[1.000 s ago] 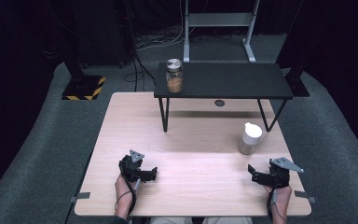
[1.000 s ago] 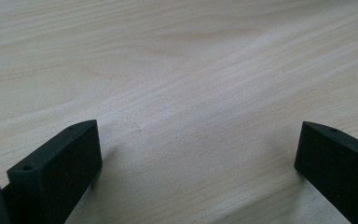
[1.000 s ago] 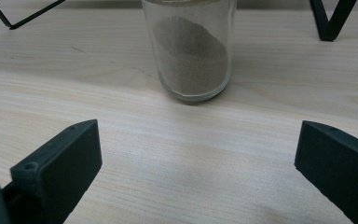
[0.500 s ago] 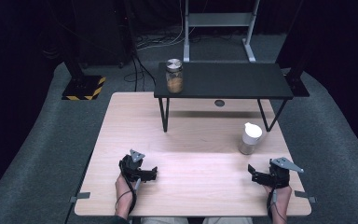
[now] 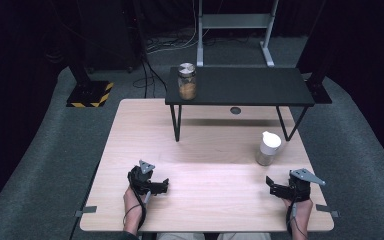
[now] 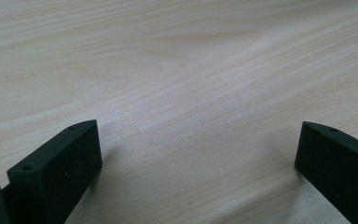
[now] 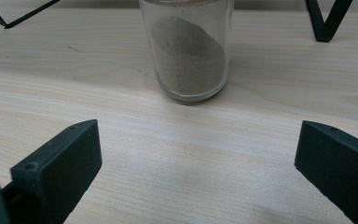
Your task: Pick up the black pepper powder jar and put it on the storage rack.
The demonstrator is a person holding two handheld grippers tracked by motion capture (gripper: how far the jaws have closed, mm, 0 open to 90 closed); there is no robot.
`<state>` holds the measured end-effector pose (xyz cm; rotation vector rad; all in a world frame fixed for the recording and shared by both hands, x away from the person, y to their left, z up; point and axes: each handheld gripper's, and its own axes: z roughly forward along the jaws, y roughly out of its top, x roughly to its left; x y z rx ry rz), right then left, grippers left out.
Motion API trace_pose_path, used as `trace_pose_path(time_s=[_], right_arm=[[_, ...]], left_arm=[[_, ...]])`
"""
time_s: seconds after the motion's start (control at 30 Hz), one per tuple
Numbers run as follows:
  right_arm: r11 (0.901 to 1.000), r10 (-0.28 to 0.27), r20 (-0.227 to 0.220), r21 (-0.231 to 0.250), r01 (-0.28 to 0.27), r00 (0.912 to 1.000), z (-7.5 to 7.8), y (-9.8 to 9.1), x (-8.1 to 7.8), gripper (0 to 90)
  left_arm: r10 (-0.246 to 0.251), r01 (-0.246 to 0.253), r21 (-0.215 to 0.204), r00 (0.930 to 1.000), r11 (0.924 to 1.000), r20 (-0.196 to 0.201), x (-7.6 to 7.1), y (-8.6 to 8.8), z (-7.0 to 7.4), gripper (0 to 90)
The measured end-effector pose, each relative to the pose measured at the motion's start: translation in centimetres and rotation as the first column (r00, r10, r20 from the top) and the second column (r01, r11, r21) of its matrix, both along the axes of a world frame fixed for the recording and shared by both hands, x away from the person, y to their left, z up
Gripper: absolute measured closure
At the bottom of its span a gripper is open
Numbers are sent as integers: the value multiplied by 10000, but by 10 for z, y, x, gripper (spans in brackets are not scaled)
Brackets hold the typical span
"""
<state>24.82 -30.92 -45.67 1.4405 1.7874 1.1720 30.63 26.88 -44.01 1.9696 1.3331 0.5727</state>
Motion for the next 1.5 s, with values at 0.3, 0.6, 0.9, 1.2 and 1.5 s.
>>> trace_pose_path(time_s=[0.3,0.6,0.9,1.2,1.5], right_arm=[[10000,-35,-8,-40,35,10000,0,1,0,0],[9994,-273,119,-204,275,9996,3,11,4,0],[9984,-266,347,-491,283,9990,16,27,26,0],[9975,-378,899,-562,429,9952,15,38,51,0],[9983,-233,1025,-500,285,9945,12,43,72,0]], left_arm=[[-75,76,-203,10000,9998,13,0,4,-1,0],[-101,101,-217,9999,9997,13,0,5,-1,0],[-149,149,-253,9999,9996,11,1,6,-1,0],[-167,167,-275,9999,9995,9,1,6,-1,0],[-166,166,-231,9999,9996,5,1,5,-1,0]])
